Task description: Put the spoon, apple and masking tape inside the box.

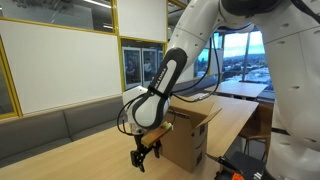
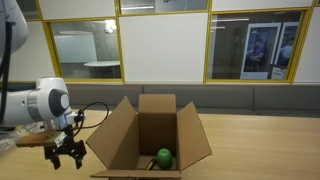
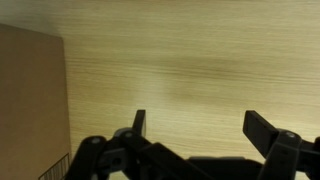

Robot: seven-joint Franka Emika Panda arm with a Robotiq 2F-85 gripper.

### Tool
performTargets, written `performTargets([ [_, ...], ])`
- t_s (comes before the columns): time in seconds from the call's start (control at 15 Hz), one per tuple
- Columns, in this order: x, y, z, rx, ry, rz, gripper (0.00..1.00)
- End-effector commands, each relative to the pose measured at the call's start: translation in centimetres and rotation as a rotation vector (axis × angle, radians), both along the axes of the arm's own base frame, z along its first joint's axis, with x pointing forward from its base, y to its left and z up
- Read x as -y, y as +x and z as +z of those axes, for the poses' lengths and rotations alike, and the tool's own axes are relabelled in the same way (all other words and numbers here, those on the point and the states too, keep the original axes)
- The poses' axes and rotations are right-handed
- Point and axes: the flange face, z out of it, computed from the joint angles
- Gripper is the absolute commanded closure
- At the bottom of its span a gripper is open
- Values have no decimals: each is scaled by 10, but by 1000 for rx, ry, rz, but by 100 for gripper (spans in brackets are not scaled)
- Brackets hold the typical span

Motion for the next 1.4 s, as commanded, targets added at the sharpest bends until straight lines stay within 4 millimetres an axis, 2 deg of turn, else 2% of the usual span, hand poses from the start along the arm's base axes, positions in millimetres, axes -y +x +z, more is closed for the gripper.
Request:
performTargets([
  [0.0, 4, 15, -36, 32, -136, 74, 0],
  [0.4, 29, 9, -88, 102, -351, 171, 0],
  [0.67, 63, 10, -115, 168, -487, 152, 0],
  [0.8, 86, 12, -127, 179, -534, 118, 0],
  [1.0, 123, 22, -132, 186, -563, 21, 0],
  [1.13, 150, 32, -128, 186, -558, -71, 0],
  [1.33, 204, 46, -118, 168, -532, -203, 0],
])
